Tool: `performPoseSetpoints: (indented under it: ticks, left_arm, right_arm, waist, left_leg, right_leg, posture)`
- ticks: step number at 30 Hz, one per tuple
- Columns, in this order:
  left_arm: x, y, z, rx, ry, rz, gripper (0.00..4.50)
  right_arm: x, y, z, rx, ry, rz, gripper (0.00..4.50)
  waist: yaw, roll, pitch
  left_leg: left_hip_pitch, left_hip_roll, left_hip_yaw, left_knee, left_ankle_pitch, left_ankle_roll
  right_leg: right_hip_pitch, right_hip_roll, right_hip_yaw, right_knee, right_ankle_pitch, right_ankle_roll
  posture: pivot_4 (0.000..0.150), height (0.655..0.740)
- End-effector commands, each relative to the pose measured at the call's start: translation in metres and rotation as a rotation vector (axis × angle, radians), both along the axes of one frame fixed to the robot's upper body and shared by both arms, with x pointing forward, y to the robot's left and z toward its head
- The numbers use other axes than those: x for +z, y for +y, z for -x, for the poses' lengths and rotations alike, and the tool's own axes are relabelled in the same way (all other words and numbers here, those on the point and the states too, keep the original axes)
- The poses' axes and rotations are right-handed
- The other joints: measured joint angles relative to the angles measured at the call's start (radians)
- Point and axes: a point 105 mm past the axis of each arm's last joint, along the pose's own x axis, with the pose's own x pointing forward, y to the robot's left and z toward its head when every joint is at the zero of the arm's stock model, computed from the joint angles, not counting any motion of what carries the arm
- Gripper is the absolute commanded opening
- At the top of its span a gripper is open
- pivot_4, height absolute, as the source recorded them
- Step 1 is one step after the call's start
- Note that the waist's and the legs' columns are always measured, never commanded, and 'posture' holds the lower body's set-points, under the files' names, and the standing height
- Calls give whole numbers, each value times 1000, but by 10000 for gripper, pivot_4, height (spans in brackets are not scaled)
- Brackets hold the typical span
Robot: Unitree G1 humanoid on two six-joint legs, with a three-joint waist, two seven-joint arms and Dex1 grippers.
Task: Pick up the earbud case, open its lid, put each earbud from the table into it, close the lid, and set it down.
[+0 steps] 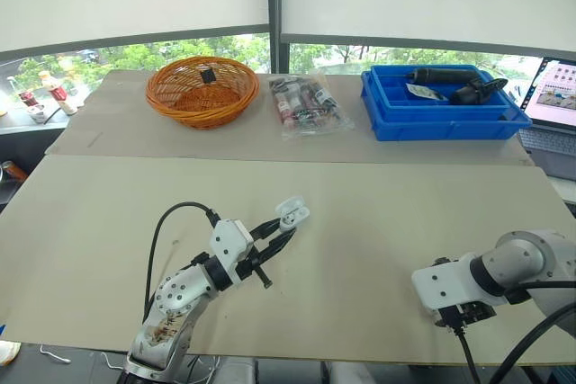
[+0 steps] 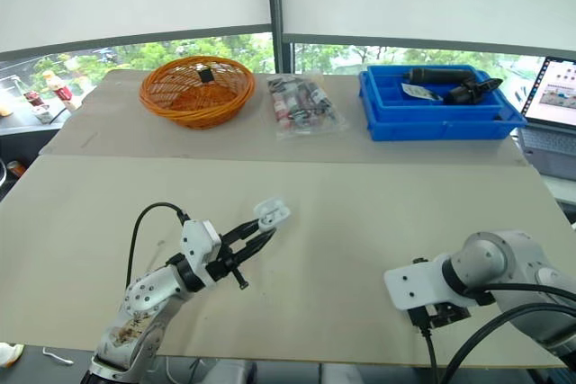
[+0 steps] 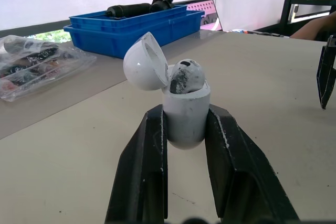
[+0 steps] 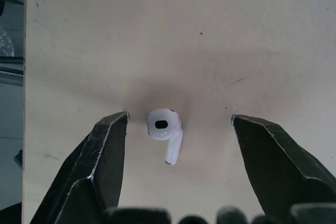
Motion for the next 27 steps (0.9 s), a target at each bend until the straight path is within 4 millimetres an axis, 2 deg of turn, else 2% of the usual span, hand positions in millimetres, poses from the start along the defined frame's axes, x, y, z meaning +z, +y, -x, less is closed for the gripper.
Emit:
performPoseSetpoints:
  ticks: [1,6,7,13,17,19,22,27]
  left_arm:
    - [11,-4,4,-14,-42,15,5036]
    - [11,-4,4,-16,-43,16,5036]
    - [11,-4,3,-16,-43,16,5036]
    - [11,-6,1,-23,-46,19,5036]
    - [14,-8,-3,-28,-61,28,5036]
    - [16,-9,-6,-30,-70,33,5036]
    - [18,-12,-12,-37,-79,49,5036]
    - [23,-18,-21,-58,-102,69,5036]
  right_arm:
    - [-1,5,0,0,9,-16,22536]
    - [0,7,0,0,3,-25,5487]
    - [1,7,-1,0,-2,-28,3332]
    - [14,6,-5,-11,-48,-40,3289]
    - [35,12,-17,-41,-156,-122,3289]
    - [50,21,-30,-80,-253,-229,3289]
    - [78,43,-46,-149,-392,-490,3289]
    - [109,71,-51,-240,-493,-855,3289]
  waist:
    - [-2,-1,0]
    - [-2,-1,0]
    - [-2,-1,0]
    - [-2,0,0]
    - [0,0,0]
    - [-2,-1,0]
    - [-3,-1,0]
    - [4,-1,0]
  left_leg:
    - [0,0,0,0,0,0]
    - [0,0,0,0,0,0]
    - [0,0,0,0,0,0]
    - [0,0,0,0,0,0]
    - [0,0,0,0,0,0]
    - [0,0,0,0,0,0]
    - [0,0,0,0,0,0]
    - [-1,0,-1,1,0,0]
  right_leg:
    - [0,0,0,0,0,0]
    - [0,0,0,1,0,0]
    - [0,0,0,1,0,0]
    - [0,0,0,1,0,0]
    - [0,0,0,1,0,0]
    - [0,0,0,1,0,0]
    - [0,1,0,1,0,0]
    - [0,0,0,1,0,0]
  posture:
    - [1500,7303]
    - [1500,7303]
    - [1500,7303]
    - [1500,7303]
    - [1500,7303]
    - [1500,7303]
    - [1500,7303]
    - [1500,7303]
